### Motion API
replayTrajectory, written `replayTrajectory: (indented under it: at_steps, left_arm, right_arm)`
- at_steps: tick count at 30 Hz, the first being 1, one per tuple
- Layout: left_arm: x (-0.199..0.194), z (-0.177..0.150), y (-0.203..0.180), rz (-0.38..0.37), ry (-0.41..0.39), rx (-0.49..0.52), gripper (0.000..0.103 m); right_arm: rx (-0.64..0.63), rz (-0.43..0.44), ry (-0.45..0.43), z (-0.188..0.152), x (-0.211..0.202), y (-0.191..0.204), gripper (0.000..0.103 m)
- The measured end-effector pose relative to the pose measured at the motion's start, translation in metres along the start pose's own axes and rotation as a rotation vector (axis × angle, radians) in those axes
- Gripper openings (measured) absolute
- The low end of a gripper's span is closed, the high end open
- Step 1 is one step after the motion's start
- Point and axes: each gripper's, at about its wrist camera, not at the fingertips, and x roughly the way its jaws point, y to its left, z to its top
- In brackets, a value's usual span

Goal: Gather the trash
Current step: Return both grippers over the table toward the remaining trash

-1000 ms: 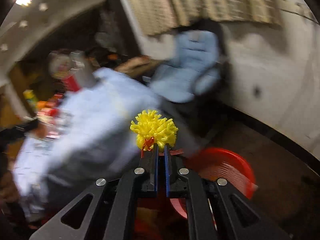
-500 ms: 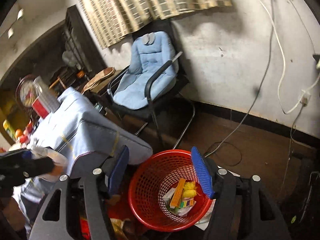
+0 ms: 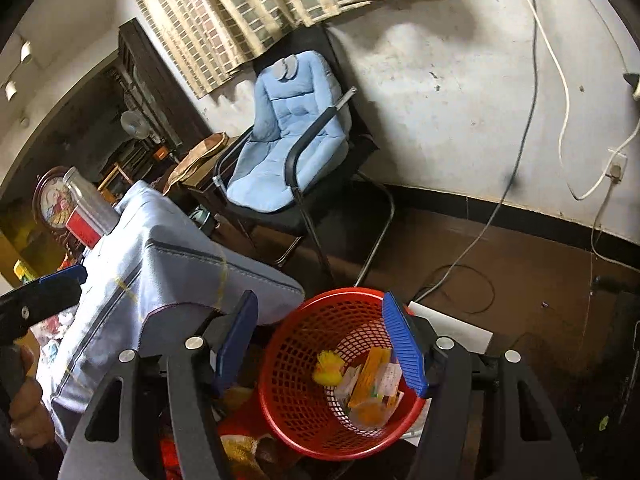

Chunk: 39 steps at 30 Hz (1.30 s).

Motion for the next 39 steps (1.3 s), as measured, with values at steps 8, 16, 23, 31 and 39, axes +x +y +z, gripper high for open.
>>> replayTrajectory:
  at_steps: [8,16,23,31,39]
  left_arm:
    - [-0.048,-0.019,0.049,0.094,-0.091,-0.093,0.094]
    - [-0.108,-0.055,0.126,0.177,-0.182,-0.281,0.096]
    - [-0.159,-0.096,0.195,0.307,-0.251,-0.44,0.096]
    - [-0.221,-0.155,0.281,0.447,-0.321,-0.659,0.096]
    - [-0.226,-0.189,0.326,0.459,-0.3,-0.796,0.096]
  right_arm:
    - [-0.102,0.031,-0.01,0.005,-0.014,0.048,0.064]
    - [-0.247,0.092,-0.015,0.005,-0.021,0.124,0.069]
    - [-0.395,0.185,0.005,-0.005,-0.019,0.213,0.075]
    - [-0.517,0.344,0.101,-0.025,0.001,0.311,0.078]
    - [-0.613,0.433,0.177,-0.043,0.023,0.381,0.079]
